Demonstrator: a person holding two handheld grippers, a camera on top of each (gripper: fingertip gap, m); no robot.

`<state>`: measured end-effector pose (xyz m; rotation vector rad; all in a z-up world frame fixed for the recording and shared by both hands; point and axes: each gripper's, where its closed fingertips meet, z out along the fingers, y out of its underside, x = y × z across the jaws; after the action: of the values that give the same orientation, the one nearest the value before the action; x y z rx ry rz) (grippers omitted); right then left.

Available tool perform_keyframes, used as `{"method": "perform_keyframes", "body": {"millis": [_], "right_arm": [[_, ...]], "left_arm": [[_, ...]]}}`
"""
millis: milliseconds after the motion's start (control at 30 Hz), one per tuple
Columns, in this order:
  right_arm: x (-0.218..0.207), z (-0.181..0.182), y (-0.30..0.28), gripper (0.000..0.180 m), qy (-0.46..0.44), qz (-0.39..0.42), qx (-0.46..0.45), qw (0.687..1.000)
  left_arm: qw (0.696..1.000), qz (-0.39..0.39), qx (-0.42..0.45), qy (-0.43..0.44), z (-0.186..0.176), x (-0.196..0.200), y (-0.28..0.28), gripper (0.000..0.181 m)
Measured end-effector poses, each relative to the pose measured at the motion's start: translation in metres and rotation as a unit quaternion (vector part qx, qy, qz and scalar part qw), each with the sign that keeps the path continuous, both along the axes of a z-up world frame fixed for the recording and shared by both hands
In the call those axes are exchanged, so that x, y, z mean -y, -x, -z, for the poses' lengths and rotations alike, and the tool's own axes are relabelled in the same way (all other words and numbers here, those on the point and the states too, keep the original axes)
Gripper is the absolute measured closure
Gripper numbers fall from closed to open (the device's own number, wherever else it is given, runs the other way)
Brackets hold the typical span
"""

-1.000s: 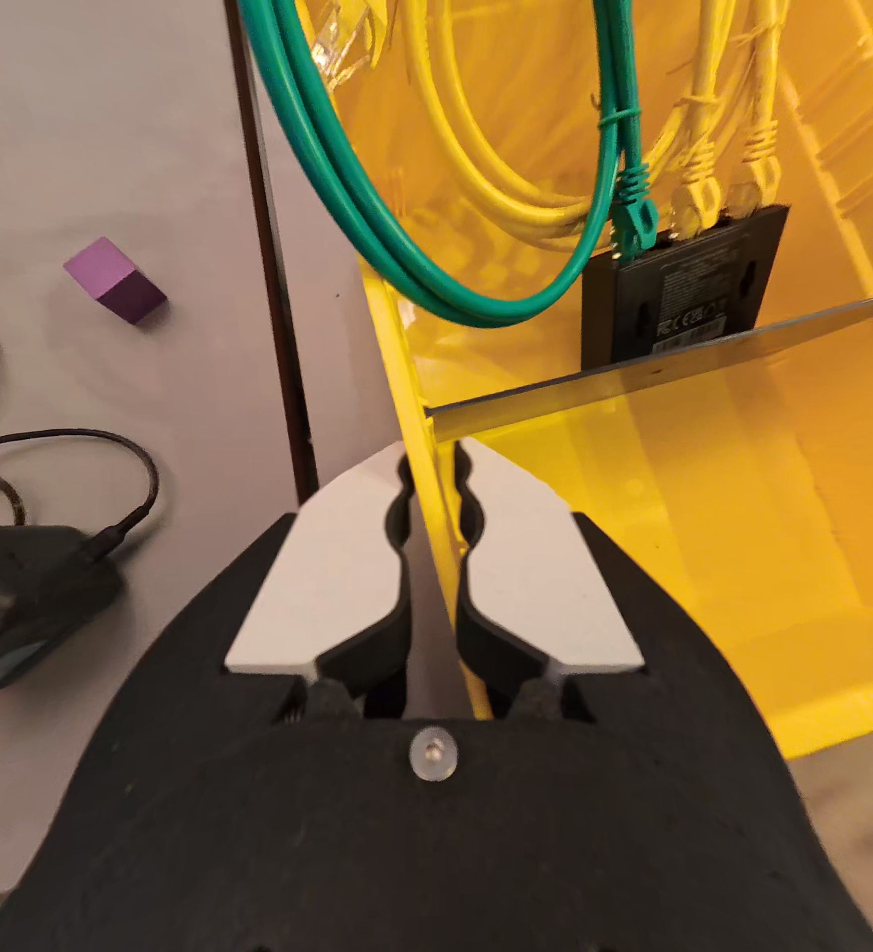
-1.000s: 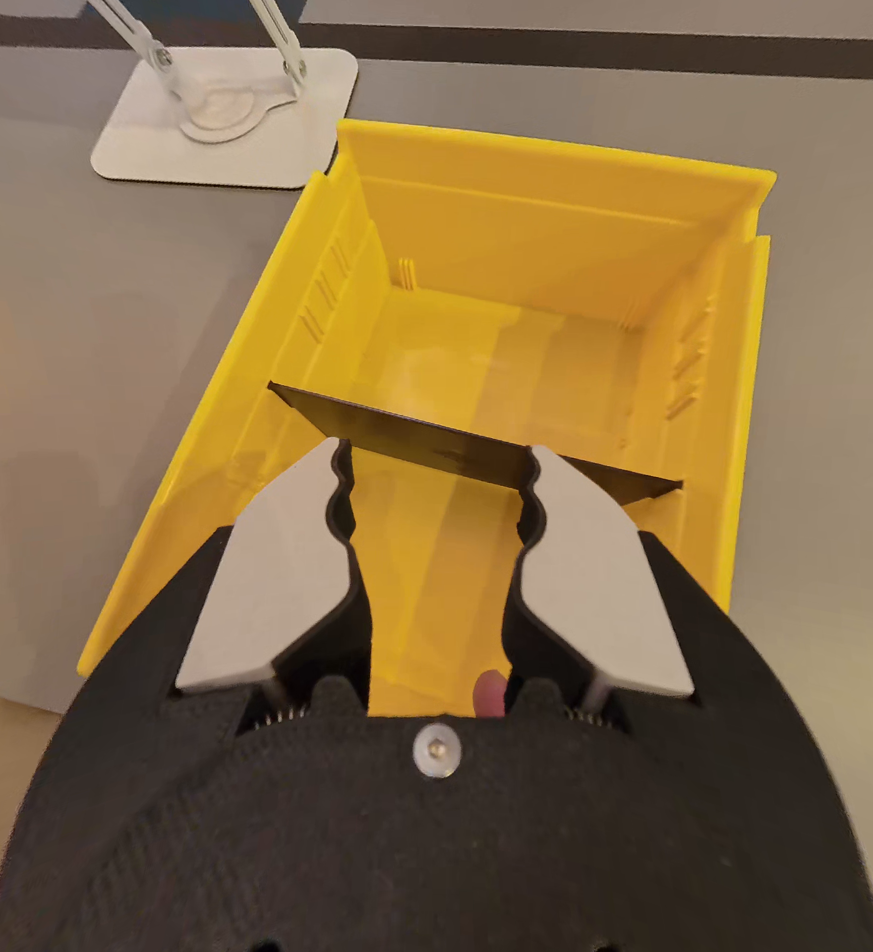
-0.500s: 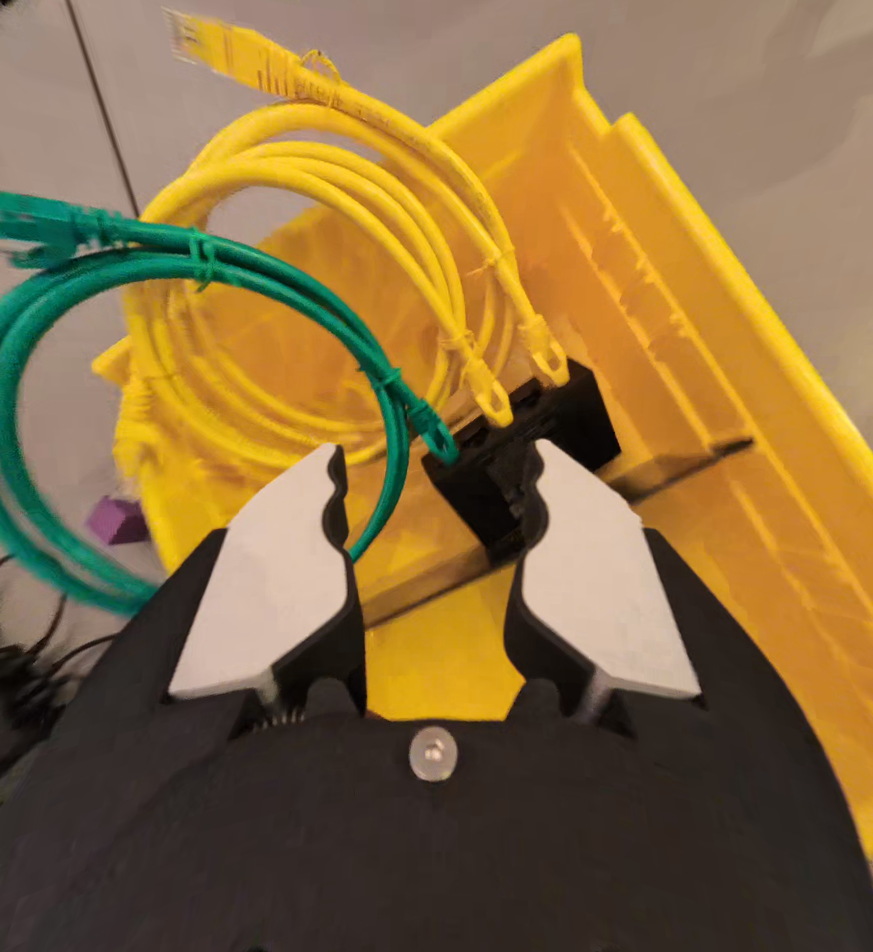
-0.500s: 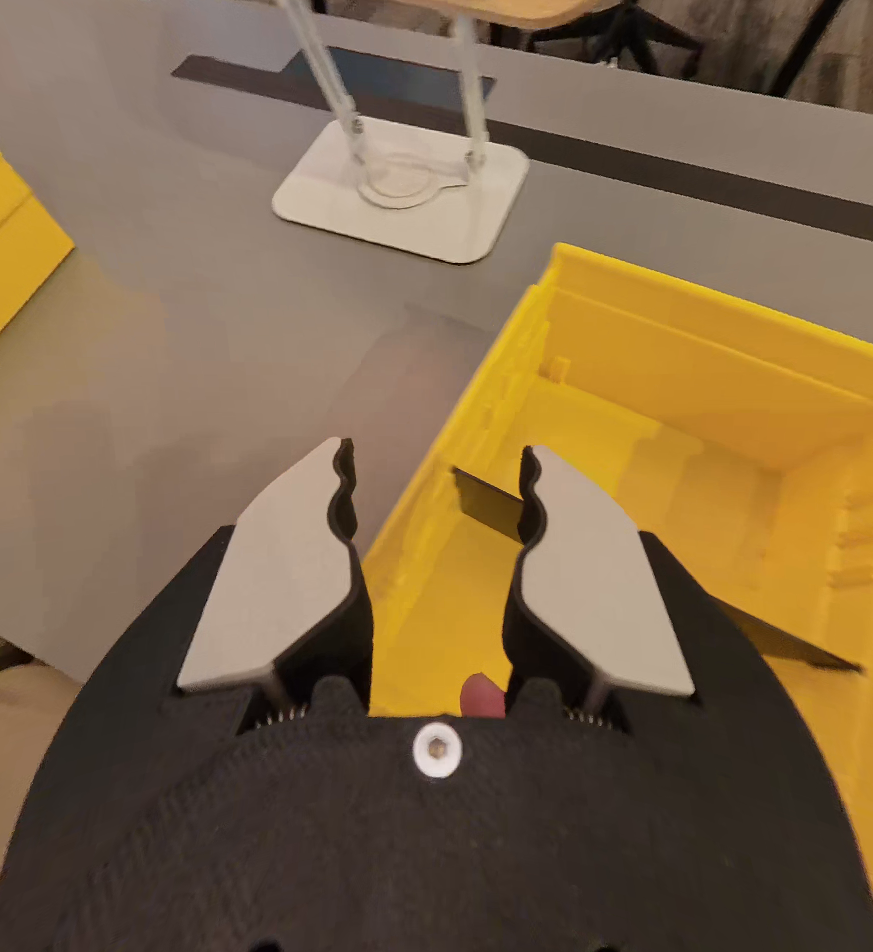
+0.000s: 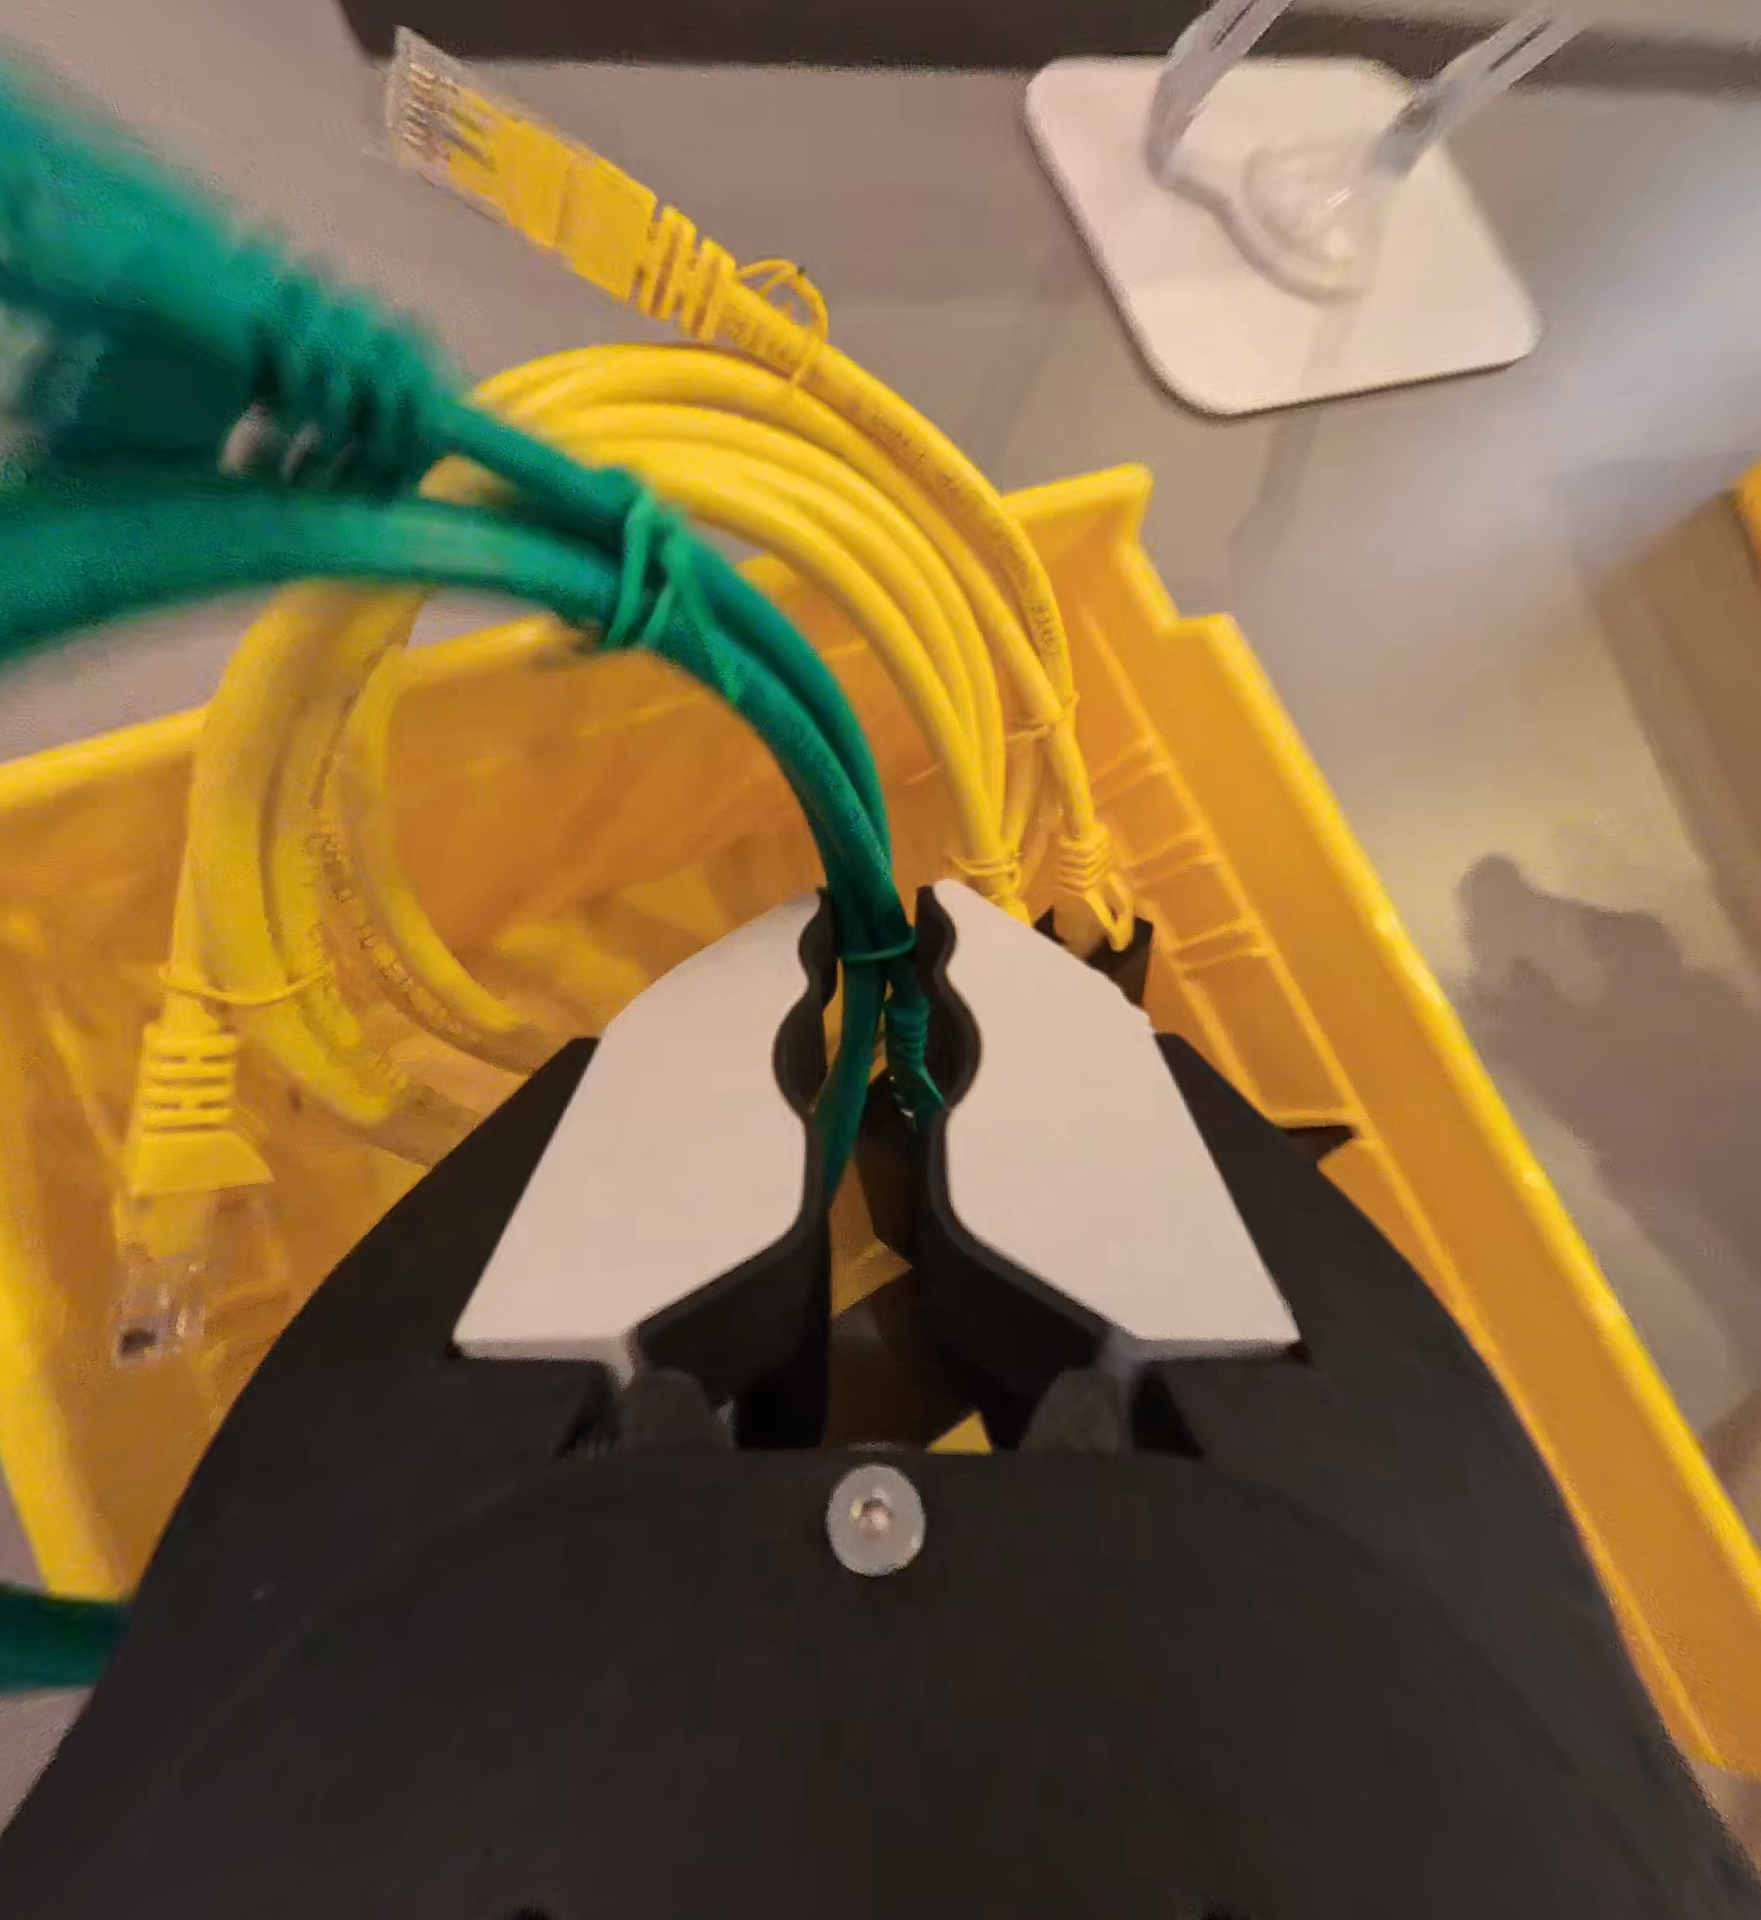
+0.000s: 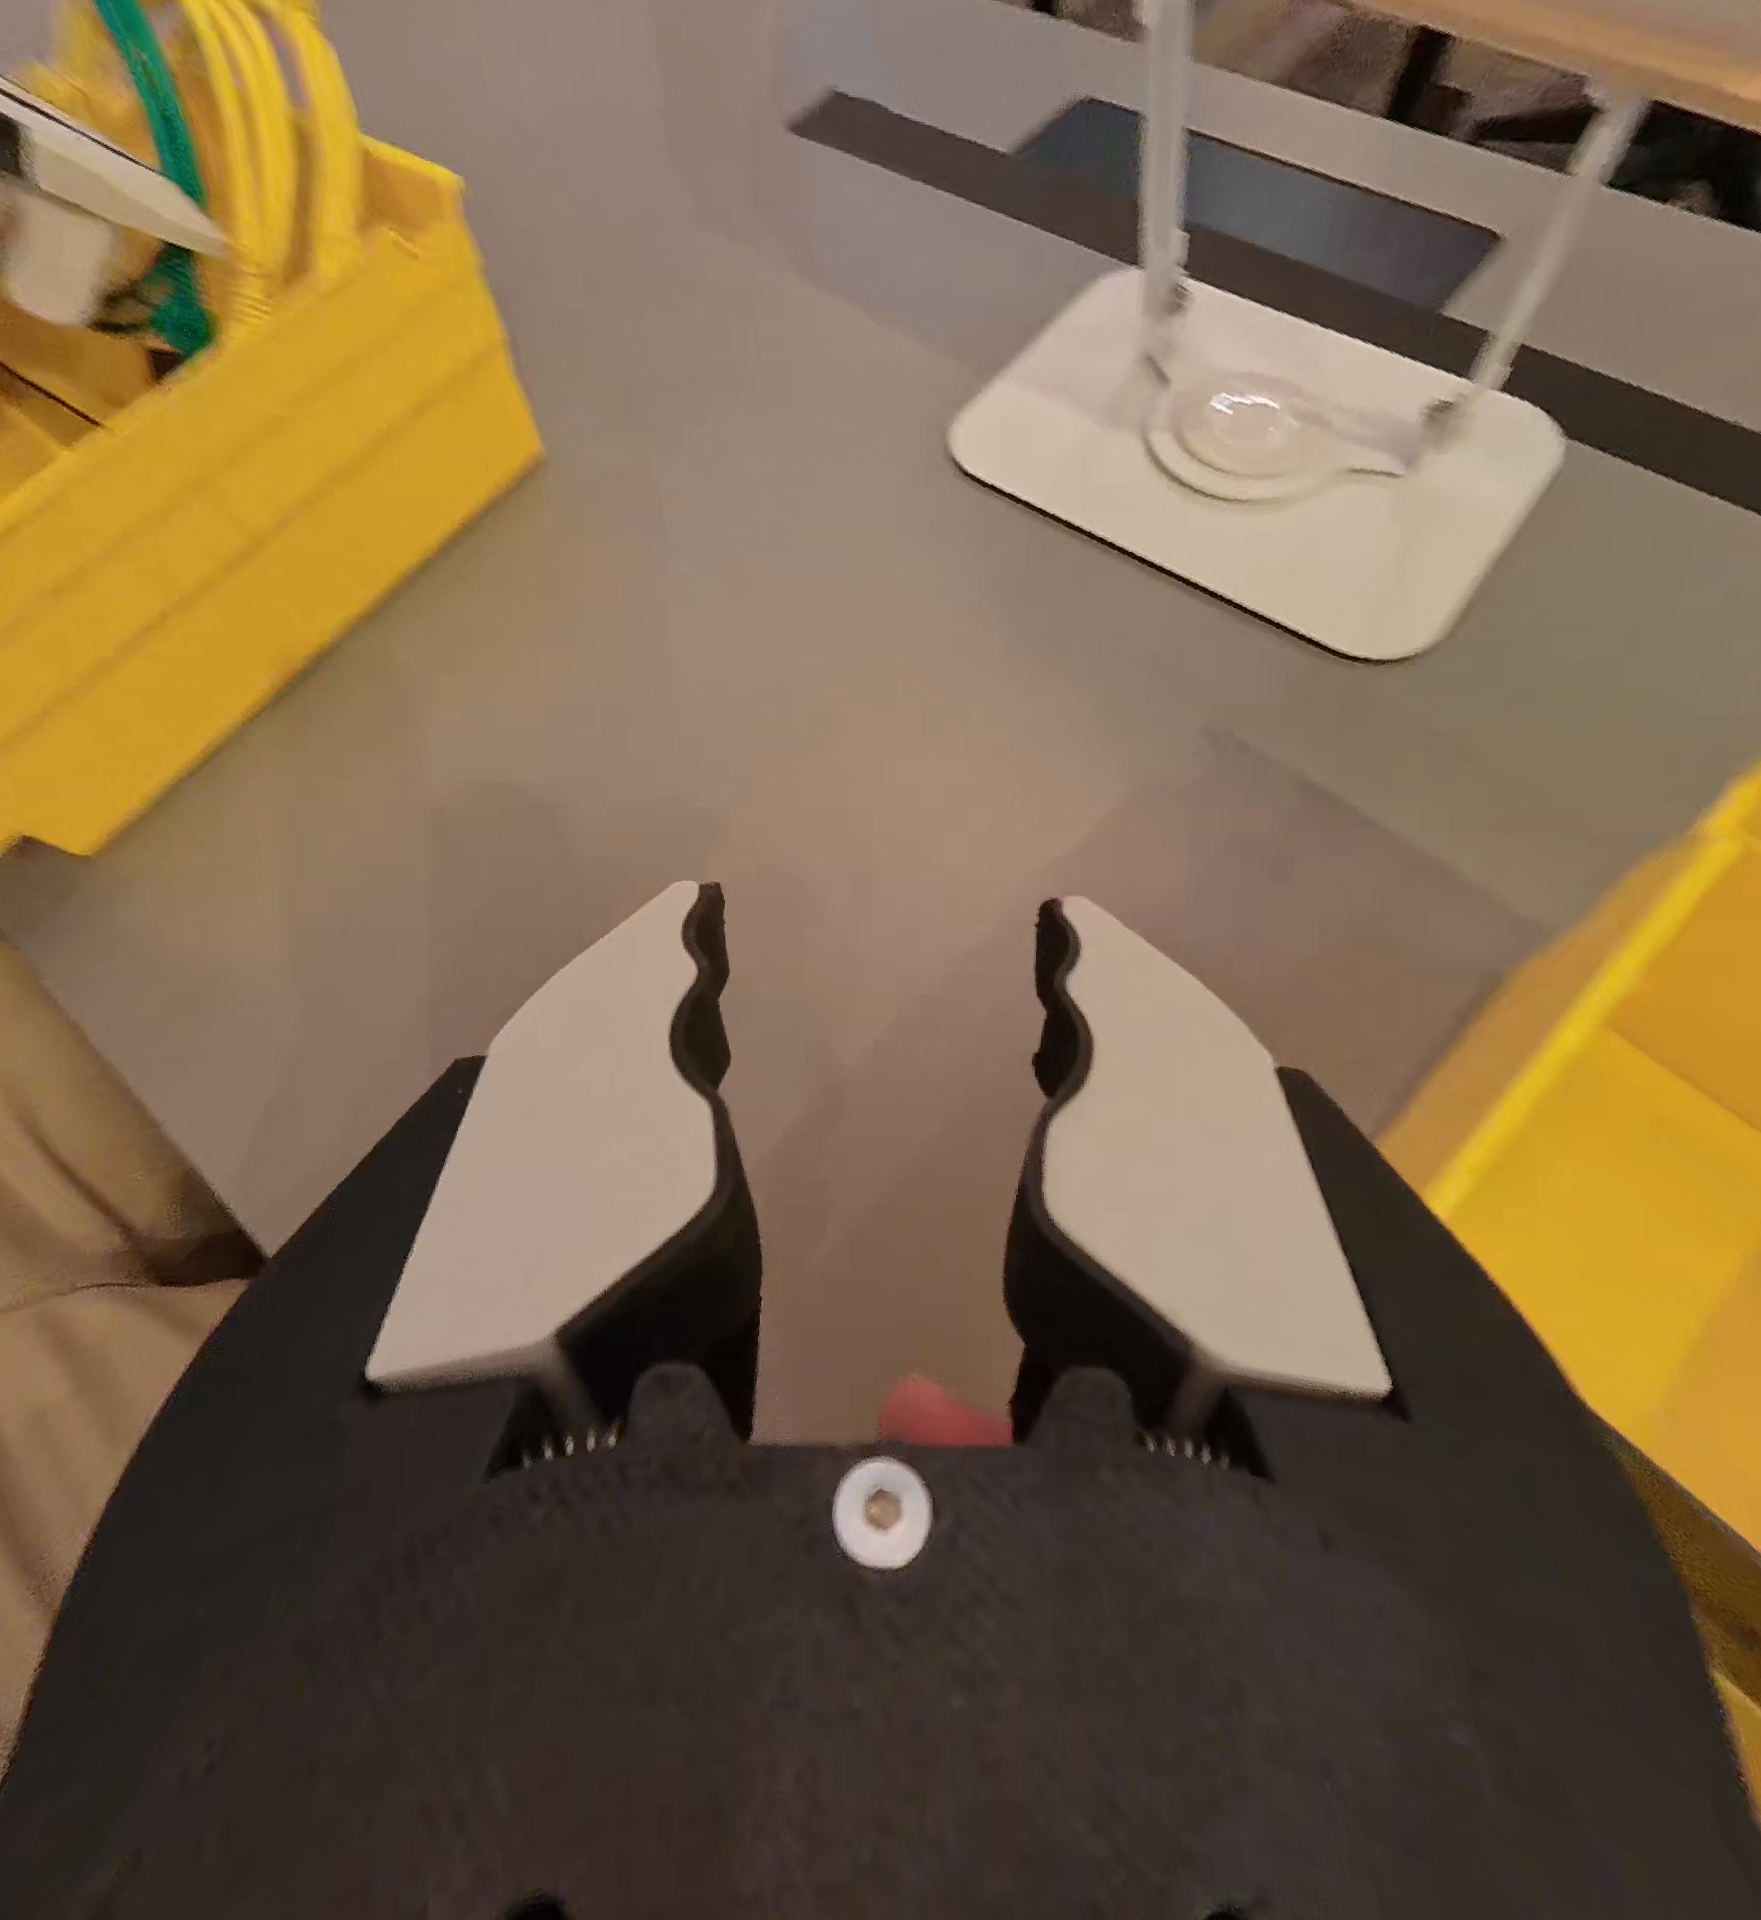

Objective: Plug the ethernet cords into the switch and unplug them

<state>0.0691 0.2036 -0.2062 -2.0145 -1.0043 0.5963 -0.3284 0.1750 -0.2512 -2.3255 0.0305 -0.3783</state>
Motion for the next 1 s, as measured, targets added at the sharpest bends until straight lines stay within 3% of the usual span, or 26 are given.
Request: {"method": "perform_keyframes", "body": {"millis": [33, 100, 233, 367, 433, 567, 767, 833, 967, 1000], "right_arm": [[0.004, -0.002, 0.007, 0.125, 0.009, -0.008, -0.012, 1.0], [0.011, -0.006, 0.021, 0.126, 0.013, -0.026, -0.033, 0.999], [0.009, -0.008, 0.025, 0.125, -0.071, -0.022, 0.053, 0.996], [0.014, -0.045, 0.033, 0.123, -0.192, -0.023, 0.086, 0.977], [0.027, -0.054, 0.044, 0.124, -0.211, -0.058, 0.105, 0.97], [0.083, -0.07, 0.098, 0.114, -0.078, -0.185, -0.087, 0.976], [0.12, -0.09, 0.125, 0.111, 0.048, -0.269, -0.276, 0.922], [0.124, -0.091, 0.125, 0.119, 0.052, -0.285, -0.289, 0.912], [0.13, -0.094, 0.119, 0.165, 0.073, -0.31, -0.322, 0.892], [0.128, -0.092, 0.118, 0.166, 0.083, -0.307, -0.32, 0.892]], "left_arm": [[1.0, 0.015, 0.001, -0.012, -0.007, 0.001, -0.004, 0.163], [0.999, 0.029, -0.023, -0.033, -0.017, 0.002, -0.007, 0.168], [0.995, 0.038, -0.024, -0.094, -0.046, 0.002, -0.012, 0.168], [0.987, 0.061, -0.039, -0.144, -0.091, 0.008, -0.032, 0.168], [0.978, 0.099, -0.051, -0.174, -0.118, 0.014, -0.059, 0.168], [0.958, 0.176, -0.046, -0.22, -0.161, 0.03, -0.134, 0.168], [0.931, 0.287, -0.045, -0.222, -0.164, 0.06, -0.237, 0.168], [0.924, 0.316, -0.043, -0.213, -0.156, 0.068, -0.26, 0.168], [0.92, 0.33, -0.039, -0.206, -0.148, 0.072, -0.278, 0.168], [0.921, 0.33, -0.034, -0.206, -0.148, 0.072, -0.279, 0.168]]}}
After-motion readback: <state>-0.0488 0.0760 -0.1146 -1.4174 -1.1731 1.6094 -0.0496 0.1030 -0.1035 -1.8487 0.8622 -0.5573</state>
